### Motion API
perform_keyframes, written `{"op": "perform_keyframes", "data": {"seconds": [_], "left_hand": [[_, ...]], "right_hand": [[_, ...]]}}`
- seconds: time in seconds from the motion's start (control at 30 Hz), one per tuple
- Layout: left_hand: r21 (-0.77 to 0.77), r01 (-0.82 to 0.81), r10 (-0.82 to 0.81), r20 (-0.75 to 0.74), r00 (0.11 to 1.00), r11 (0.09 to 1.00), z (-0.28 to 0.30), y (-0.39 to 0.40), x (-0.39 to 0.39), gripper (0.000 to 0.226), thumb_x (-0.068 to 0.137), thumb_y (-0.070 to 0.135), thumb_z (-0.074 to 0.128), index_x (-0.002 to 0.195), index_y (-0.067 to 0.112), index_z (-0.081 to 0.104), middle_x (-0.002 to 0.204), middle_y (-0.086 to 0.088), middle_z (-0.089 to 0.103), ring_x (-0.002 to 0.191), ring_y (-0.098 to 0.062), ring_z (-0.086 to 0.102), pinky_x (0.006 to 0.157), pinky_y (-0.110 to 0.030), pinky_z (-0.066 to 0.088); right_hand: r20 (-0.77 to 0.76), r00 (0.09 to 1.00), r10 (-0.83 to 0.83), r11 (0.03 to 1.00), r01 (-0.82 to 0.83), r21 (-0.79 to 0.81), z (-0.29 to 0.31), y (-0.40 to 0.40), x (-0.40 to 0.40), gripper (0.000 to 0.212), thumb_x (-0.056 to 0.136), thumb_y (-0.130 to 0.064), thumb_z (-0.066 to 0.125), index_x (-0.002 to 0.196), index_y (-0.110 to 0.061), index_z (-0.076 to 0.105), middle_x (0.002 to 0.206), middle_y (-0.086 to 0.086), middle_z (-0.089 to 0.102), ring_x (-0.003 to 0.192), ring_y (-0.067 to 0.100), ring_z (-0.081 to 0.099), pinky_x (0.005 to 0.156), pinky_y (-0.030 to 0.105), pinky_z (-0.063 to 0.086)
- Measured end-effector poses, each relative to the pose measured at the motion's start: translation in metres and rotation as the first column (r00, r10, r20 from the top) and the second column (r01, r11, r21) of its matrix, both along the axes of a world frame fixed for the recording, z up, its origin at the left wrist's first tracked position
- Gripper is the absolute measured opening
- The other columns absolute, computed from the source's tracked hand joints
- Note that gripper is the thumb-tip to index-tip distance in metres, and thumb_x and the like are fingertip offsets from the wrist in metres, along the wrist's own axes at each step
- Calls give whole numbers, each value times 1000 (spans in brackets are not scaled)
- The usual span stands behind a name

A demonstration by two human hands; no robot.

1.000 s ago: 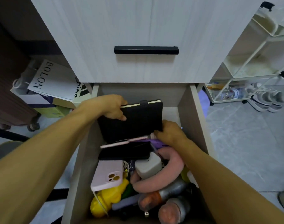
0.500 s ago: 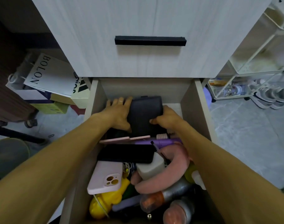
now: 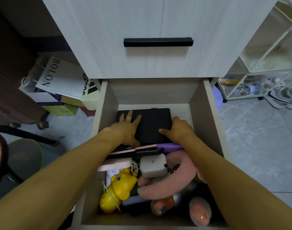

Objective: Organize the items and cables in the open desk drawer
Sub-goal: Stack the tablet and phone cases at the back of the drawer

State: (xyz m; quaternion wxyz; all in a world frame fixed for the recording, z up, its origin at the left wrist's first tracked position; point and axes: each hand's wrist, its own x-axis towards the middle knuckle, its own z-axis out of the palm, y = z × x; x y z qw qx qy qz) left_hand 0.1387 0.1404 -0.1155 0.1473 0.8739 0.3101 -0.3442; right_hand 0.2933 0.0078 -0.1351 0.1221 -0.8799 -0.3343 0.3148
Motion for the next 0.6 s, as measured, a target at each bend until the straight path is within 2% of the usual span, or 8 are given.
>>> {"op": "perform_keyframes", "data": {"seconds": [0.1,0.2,0.27,0.33,0.4,0.5,0.6], "left_hand": [[94,39,-44,54,998,995,0,-1,-6,115,78,54,72,155,28,-8,162,-9,-16,149,-36,-2,114,-52,31],[230,86,-113,107,988,969,2,1,-6,96,86,50,64,156,27,4,163,-11,0,146,-38,16,108,-49,39],[257,54,-88,121,989,965,-1,-2,-5,87,91,45,59,156,26,5,163,-12,1,145,-39,19,107,-49,40],[239,18,-48,123,991,971,-6,-8,-6,82,95,41,56,156,26,4,163,-13,0,146,-40,17,108,-49,40],[187,-10,-20,156,988,982,-6,-14,-8,77,95,37,56,156,26,10,163,-13,4,145,-39,20,110,-48,39],[44,-36,22,280,960,998,5,-15,-12,61,93,33,61,149,23,37,157,-11,29,138,-29,38,110,-38,39],[-43,-61,71,308,949,997,18,-15,-26,42,92,31,61,133,21,58,137,-3,56,121,-21,55,103,-35,46]], "right_hand": [[-63,996,59,998,-60,-7,-2,-5,-1,68,75,-47,77,125,-14,44,121,9,57,105,27,56,84,37,50],[-96,991,93,995,-95,-15,-3,-7,-4,76,72,-42,80,133,-18,41,125,8,54,110,27,55,91,37,49],[-102,991,86,996,-87,-4,-5,-6,-3,75,72,-38,79,134,-19,40,126,8,54,110,28,55,94,40,49],[-67,993,102,995,-102,-4,-7,-7,-2,68,74,-32,76,131,-18,43,123,9,55,107,29,56,92,41,51],[7,993,120,992,-120,30,-11,-10,-1,51,77,-23,70,123,-14,49,115,10,58,98,28,58,83,40,53],[110,986,128,986,-138,92,-10,-15,2,28,80,-18,66,105,-12,56,101,10,61,82,24,57,69,34,51],[124,981,150,979,-165,118,-7,-17,-3,30,85,-27,65,109,-11,57,104,10,61,85,24,57,69,32,49]]}}
